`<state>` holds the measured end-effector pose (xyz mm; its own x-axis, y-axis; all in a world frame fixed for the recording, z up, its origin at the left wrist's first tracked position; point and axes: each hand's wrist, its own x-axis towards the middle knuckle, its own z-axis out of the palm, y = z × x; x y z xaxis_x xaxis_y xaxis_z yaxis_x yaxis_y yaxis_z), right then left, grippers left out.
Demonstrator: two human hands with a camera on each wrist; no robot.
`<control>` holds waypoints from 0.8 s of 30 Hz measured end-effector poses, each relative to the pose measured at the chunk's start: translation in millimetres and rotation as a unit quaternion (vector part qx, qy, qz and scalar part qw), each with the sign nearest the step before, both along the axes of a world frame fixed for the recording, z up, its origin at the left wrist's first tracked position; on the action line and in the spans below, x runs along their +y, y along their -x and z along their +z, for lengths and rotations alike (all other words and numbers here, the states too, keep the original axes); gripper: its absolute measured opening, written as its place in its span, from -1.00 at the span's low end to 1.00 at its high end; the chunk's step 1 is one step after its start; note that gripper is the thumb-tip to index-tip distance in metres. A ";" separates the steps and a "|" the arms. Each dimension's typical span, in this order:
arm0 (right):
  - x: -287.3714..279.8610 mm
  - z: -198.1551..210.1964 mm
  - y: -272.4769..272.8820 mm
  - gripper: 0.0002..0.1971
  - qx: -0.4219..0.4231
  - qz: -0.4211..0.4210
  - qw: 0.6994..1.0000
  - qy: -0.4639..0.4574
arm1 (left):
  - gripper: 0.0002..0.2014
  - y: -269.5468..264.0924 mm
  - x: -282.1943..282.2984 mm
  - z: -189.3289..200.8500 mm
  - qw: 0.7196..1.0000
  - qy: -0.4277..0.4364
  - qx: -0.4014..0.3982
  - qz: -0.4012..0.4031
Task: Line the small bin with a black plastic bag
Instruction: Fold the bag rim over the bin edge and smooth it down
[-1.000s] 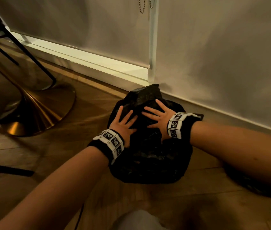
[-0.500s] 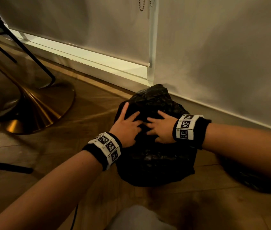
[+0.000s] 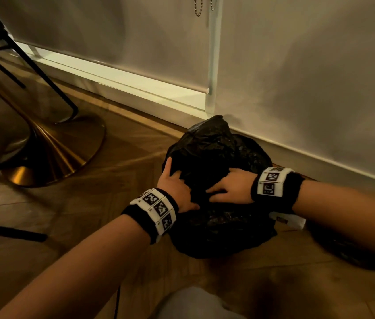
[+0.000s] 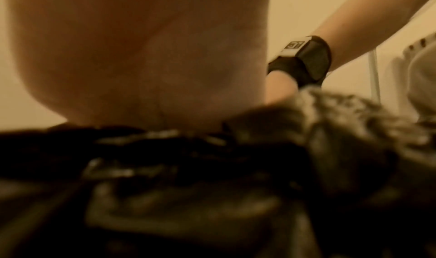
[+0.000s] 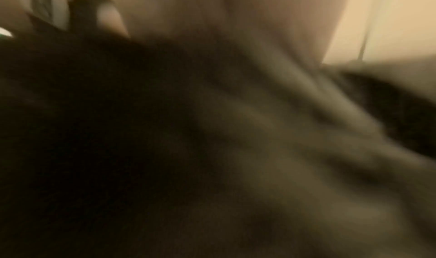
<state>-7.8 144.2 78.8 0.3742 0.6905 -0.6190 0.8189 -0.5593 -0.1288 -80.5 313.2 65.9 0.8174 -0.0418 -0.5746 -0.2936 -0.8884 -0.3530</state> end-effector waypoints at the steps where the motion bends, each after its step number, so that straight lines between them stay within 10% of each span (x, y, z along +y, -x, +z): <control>1: -3.4 12.3 7.8 -0.45 0.052 -0.025 0.997 -0.059 | -0.26 3.1 0.7 -0.7 1.000 0.008 0.005 0.014; 4: -20.6 31.4 33.8 -0.37 0.124 0.024 0.992 -0.026 | -0.36 8.8 4.0 3.9 0.999 0.032 0.018 0.024; 12: -51.1 19.9 -29.5 -0.40 -0.113 0.181 0.975 0.069 | -0.54 20.4 -14.7 28.5 0.982 0.123 0.142 -0.010; 16: -51.4 34.7 -27.0 -0.50 -0.069 0.155 0.984 0.052 | -0.55 17.8 -27.4 30.3 0.961 0.255 0.099 0.033; 24: -1.8 -16.0 -1.0 -0.49 -0.079 0.150 0.976 0.136 | -0.39 0.5 -16.0 8.2 0.998 0.024 0.043 -0.023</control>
